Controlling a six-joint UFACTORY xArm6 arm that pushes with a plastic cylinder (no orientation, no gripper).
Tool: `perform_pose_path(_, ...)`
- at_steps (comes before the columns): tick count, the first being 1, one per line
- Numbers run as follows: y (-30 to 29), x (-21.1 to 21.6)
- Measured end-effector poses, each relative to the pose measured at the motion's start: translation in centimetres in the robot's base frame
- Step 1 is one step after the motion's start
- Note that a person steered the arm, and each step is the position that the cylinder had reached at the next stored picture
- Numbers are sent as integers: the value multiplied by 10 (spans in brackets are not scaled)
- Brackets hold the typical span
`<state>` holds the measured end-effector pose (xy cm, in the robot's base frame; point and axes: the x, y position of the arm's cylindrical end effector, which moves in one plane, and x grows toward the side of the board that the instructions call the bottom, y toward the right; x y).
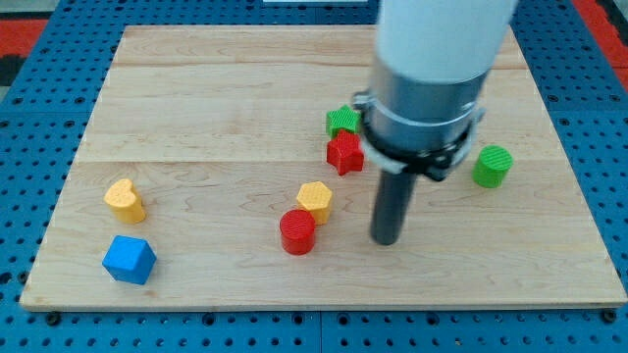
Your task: Slide the red star to the center
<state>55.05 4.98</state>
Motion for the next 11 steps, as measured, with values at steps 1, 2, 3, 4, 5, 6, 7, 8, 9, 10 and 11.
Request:
perform_pose_path(1, -44, -13)
perform_pose_path(2, -64, -37)
perform_pose_path(3, -46, -30)
perform_pose_path(4, -9, -53)
perform_pose_path(5, -9, -99)
perform_pose_path(6, -13, -100)
perform_pose_path(7, 8, -93)
perform_pose_path(8, 37, -113)
perform_pose_path(9, 11, -142)
perform_pose_path(10, -30, -150)
perform_pose_path(11, -46, -150)
